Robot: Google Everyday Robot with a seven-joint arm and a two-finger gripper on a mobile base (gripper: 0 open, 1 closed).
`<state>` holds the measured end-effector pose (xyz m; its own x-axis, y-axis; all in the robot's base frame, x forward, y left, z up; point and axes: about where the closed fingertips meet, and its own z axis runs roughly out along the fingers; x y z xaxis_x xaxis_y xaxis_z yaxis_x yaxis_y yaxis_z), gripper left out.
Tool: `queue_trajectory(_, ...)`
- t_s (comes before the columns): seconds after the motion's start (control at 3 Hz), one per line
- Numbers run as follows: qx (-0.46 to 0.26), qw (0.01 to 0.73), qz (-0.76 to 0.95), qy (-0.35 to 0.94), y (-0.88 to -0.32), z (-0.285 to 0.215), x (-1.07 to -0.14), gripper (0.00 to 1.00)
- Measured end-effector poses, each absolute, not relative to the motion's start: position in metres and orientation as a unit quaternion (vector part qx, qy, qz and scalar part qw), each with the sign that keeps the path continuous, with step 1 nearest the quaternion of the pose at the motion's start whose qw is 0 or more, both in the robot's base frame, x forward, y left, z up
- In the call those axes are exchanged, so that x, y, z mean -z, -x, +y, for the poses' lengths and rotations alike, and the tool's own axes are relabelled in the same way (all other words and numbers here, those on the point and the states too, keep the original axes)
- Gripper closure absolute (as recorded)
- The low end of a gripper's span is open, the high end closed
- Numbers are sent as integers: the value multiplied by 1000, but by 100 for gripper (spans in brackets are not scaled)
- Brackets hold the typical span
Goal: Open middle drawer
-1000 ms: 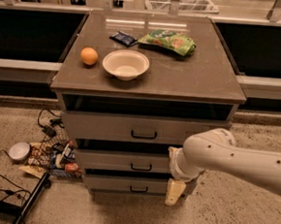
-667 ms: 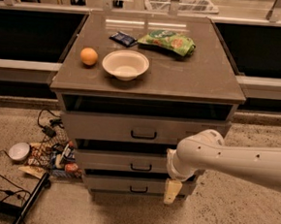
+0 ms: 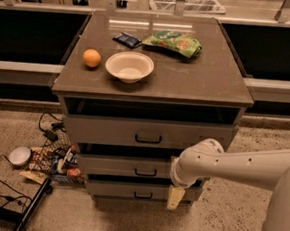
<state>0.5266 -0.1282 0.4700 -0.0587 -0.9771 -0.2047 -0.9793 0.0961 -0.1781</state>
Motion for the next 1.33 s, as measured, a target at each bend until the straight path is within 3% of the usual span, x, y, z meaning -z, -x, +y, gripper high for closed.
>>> queue_trajectory(1.33,19,167,723,670,-557,-119,-441,0)
